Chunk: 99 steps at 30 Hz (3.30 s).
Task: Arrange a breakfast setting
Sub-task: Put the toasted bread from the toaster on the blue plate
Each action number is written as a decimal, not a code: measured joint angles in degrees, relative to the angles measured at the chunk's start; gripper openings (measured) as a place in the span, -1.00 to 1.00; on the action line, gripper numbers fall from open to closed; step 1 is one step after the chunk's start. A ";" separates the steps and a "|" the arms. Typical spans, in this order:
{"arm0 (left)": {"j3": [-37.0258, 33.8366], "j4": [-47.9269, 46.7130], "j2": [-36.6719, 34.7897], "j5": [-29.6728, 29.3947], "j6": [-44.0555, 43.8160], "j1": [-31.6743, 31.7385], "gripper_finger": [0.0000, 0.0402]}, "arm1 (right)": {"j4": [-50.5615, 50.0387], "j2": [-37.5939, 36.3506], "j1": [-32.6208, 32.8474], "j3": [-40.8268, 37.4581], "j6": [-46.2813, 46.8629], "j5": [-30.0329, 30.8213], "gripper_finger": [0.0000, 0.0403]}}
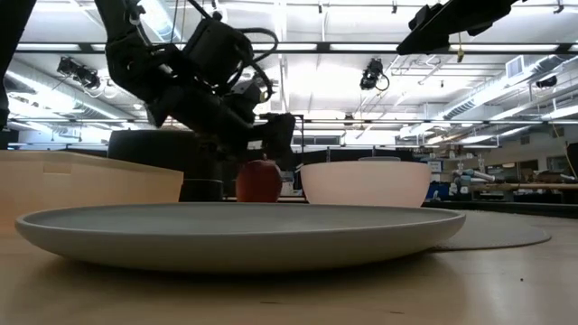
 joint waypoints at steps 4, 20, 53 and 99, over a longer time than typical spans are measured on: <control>0.02 0.37 -0.32 -0.01 0.66 0.02 0.92 | 0.00 0.00 0.01 0.00 0.00 0.00 0.20; 0.70 -17.87 -24.99 13.16 8.47 6.21 0.92 | -1.06 0.00 0.01 0.00 0.04 -0.02 0.20; 50.97 -107.34 -12.95 31.97 10.99 37.39 0.76 | -0.84 -0.02 -0.13 -1.84 -1.55 0.02 0.19; 50.93 -119.85 -6.96 38.54 38.73 47.39 0.03 | -2.35 -0.01 1.88 -2.67 6.37 -3.08 0.18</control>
